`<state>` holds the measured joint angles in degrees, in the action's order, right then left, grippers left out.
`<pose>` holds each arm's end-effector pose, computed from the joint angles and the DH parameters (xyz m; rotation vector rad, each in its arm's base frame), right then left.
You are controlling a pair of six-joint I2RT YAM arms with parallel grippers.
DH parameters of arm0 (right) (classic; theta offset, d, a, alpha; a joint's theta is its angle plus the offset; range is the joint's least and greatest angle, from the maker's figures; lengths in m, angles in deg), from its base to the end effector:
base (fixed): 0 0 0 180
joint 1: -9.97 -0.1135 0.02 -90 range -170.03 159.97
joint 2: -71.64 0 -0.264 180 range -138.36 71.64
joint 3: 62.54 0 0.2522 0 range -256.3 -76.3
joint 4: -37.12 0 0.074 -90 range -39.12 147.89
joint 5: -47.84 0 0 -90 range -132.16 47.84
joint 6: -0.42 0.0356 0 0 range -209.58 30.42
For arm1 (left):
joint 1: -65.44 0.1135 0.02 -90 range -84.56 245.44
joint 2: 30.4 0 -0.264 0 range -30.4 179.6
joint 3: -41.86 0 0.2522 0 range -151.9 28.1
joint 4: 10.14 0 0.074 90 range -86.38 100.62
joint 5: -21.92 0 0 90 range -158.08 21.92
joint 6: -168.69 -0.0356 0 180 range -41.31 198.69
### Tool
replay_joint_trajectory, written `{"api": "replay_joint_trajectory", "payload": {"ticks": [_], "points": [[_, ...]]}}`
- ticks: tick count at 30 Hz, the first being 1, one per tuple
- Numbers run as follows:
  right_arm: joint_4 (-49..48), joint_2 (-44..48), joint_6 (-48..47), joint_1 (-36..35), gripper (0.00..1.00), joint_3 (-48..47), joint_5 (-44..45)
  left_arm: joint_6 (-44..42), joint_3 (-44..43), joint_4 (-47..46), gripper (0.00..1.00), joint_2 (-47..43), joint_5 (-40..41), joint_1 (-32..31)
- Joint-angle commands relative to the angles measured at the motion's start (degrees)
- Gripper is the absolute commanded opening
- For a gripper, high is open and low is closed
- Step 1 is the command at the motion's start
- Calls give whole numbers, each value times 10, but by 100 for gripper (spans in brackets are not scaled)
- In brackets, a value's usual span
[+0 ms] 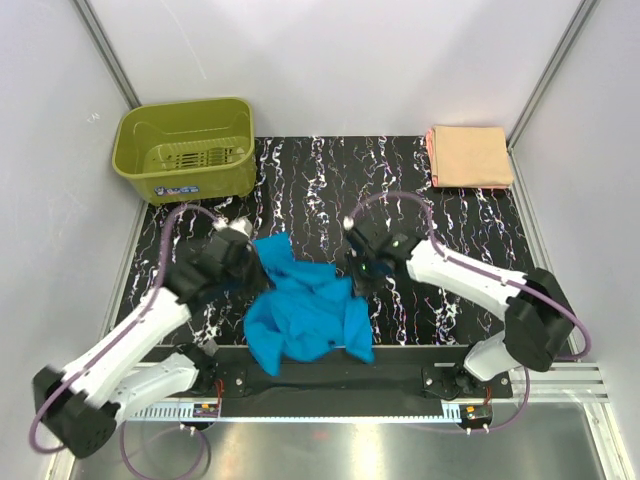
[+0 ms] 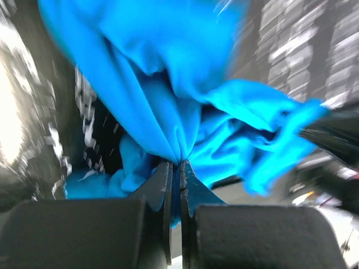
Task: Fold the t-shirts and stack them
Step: Move the tshirt to the center of the board
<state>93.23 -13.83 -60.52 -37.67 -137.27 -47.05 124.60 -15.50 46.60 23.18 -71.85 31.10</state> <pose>0.1931 0.2163 0.2290 -0.4833 2.8005 0.4563 0.1480 -0.1040 0.2551 -0.2351 2.6070 -0.6309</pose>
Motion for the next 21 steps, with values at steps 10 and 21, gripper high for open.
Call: {"api": "replay_joint_trajectory", "payload": {"ticks": [10, 21], "points": [[23, -28, -105, 76, 0, -422, 160, -106, -305, 131, 0, -175, 177, 1], [-25, -108, -139, 302, 11, -464, 65, -42, -163, -151, 20, 63, -79, -103]]}}
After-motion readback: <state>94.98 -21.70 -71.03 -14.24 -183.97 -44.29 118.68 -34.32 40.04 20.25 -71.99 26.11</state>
